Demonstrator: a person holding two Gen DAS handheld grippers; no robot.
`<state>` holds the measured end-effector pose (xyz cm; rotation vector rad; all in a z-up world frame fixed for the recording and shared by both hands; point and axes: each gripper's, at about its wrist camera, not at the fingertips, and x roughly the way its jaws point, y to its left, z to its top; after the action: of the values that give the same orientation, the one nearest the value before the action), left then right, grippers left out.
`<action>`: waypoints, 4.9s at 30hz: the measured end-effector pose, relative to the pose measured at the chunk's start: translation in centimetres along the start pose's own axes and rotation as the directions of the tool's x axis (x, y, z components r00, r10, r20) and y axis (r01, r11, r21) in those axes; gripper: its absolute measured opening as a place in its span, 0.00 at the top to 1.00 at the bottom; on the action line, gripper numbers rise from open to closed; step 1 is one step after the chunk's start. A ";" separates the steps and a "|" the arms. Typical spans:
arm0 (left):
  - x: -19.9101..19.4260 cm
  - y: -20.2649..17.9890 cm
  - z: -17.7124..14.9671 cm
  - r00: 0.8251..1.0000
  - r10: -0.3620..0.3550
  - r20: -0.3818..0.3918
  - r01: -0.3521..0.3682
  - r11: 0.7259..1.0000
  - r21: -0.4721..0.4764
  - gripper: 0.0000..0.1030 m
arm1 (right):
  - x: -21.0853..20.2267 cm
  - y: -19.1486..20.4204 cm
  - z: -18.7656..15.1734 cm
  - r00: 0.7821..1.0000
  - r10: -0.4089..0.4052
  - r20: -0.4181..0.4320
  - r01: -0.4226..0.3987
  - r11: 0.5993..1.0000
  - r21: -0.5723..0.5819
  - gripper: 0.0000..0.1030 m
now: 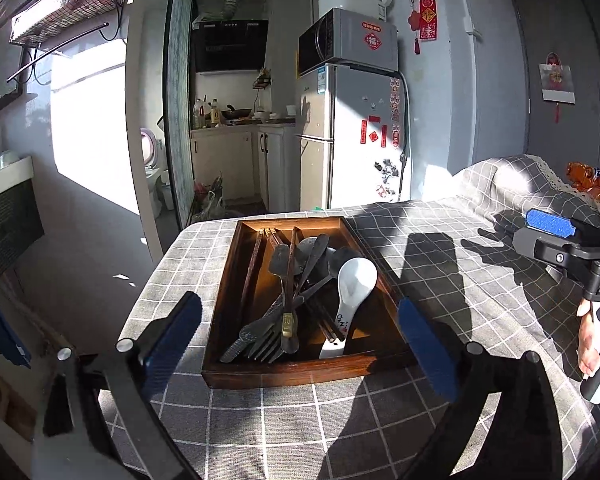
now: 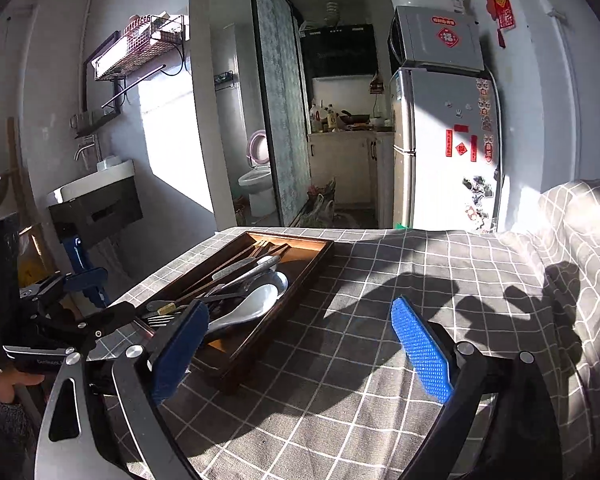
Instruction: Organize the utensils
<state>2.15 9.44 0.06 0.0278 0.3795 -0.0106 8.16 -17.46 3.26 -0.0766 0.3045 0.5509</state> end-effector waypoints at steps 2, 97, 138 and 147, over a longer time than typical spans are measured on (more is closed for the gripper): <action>-1.1 -0.4 -0.3 0.997 0.017 0.069 -0.018 1.000 0.013 0.03 | -1.7 0.2 -0.8 0.998 -0.009 0.064 0.012 0.999 -0.046 0.05; -2.2 -0.8 -0.7 0.993 -0.087 0.083 0.085 0.996 0.035 0.03 | -2.4 -2.0 -2.6 0.982 -0.188 -0.001 0.188 0.982 0.033 0.03; -2.2 -0.8 -0.6 0.993 -0.087 0.083 0.085 0.996 0.035 0.03 | -2.4 -2.0 -2.6 0.982 -0.189 0.000 0.188 0.982 0.033 0.03; -2.1 -0.8 -0.6 0.993 -0.087 0.083 0.085 0.996 0.035 0.03 | -2.4 -2.0 -2.6 0.982 -0.189 0.000 0.189 0.982 0.033 0.03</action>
<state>-0.09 8.63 0.23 0.0420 0.2960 -0.1028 6.60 -20.72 1.46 -0.0719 0.2998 0.3577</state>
